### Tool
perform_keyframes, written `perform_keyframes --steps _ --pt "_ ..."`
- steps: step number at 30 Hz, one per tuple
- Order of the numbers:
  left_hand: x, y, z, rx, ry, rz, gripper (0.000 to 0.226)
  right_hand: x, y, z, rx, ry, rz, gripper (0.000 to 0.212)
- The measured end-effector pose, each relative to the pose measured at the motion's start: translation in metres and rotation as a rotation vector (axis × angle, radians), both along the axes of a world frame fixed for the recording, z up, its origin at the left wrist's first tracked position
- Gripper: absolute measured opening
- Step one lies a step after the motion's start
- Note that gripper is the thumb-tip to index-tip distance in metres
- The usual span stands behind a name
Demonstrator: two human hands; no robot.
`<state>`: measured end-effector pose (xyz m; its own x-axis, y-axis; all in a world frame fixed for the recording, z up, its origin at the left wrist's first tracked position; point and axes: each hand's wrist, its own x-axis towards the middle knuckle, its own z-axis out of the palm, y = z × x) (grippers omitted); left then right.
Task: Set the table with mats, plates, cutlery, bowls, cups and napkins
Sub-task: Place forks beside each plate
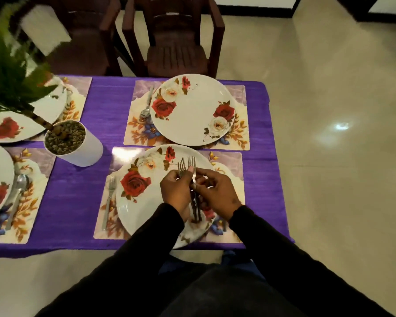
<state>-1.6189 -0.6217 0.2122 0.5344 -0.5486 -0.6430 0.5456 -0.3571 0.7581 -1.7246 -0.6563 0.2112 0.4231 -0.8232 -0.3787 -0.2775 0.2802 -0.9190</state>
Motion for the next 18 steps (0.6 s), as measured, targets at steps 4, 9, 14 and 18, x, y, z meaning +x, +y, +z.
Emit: perform_keyframes --steps 4,9,14,18 --pt "-0.056 -0.010 0.012 0.009 0.060 0.132 0.015 -0.056 -0.035 -0.008 -0.057 0.065 0.174 0.033" --pt "-0.086 -0.009 0.014 0.107 0.037 0.199 0.014 -0.082 -0.055 0.003 -0.044 0.055 0.308 0.028" --pt "-0.108 -0.015 0.015 0.104 -0.013 0.275 0.015 -0.097 -0.066 0.012 0.007 0.035 0.365 0.026" --pt "-0.112 -0.027 0.010 0.095 -0.003 0.316 0.013 -0.101 -0.075 0.021 0.116 0.028 0.335 0.024"
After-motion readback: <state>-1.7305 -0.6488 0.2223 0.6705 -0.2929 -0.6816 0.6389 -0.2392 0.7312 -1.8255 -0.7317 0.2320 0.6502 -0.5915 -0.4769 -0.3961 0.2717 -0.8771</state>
